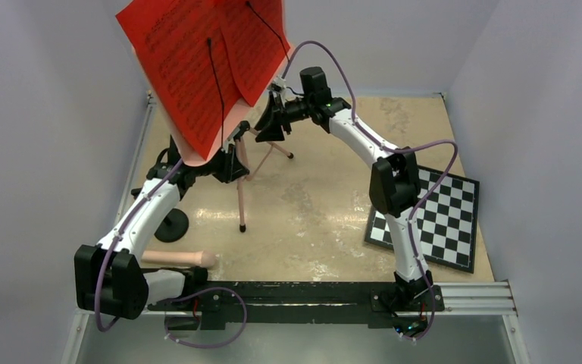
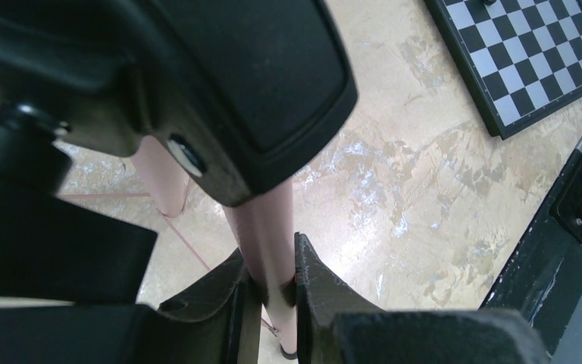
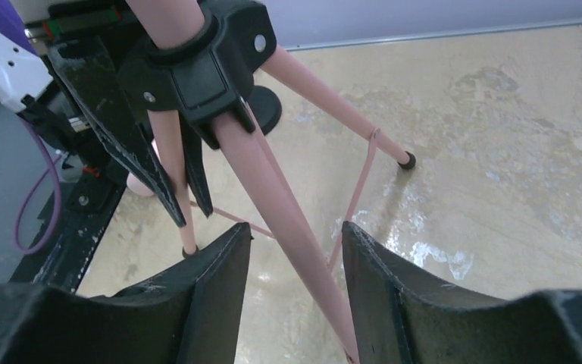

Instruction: Pack up the instrument practice props

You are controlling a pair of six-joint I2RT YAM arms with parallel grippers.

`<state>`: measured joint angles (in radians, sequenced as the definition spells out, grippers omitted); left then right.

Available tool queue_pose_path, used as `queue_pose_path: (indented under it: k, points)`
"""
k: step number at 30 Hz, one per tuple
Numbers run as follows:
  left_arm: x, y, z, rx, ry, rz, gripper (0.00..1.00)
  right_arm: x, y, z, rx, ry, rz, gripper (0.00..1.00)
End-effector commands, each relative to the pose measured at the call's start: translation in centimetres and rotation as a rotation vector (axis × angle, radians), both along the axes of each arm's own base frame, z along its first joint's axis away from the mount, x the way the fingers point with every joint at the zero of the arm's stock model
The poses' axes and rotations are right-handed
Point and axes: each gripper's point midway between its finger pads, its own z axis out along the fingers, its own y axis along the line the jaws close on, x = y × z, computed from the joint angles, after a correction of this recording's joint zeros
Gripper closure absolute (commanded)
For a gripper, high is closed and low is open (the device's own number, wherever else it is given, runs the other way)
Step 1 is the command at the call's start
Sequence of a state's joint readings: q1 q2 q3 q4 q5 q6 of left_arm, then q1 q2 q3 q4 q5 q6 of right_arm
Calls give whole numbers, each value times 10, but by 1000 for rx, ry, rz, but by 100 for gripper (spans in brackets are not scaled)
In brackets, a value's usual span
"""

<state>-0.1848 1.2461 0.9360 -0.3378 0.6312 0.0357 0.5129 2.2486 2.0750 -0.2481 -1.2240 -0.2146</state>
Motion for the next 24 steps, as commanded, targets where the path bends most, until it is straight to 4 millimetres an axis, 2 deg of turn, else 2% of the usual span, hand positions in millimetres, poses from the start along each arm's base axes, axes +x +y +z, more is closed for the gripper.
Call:
queue_pose_path:
  k: [1, 6, 9, 11, 17, 24]
  points:
    - [-1, 18, -27, 104, 43, 0, 100, -8, 18, 15, 13, -38, 1, 51]
    - [2, 25, -28, 102, 41, 16, 100, -10, 27, 15, 11, -30, -7, 69]
    - [5, 27, -29, 99, 37, 27, 100, -10, 25, 13, 3, -22, -20, 91]
    - [7, 28, -30, 103, 32, 34, 100, -13, 20, 8, -10, -21, -30, 100]
    - [25, 30, -33, 113, 18, 68, 100, -15, -18, 14, -14, -51, -152, 100]
    - [52, 16, -30, 79, 9, 82, 100, -32, -56, 16, -31, -62, -253, 100]
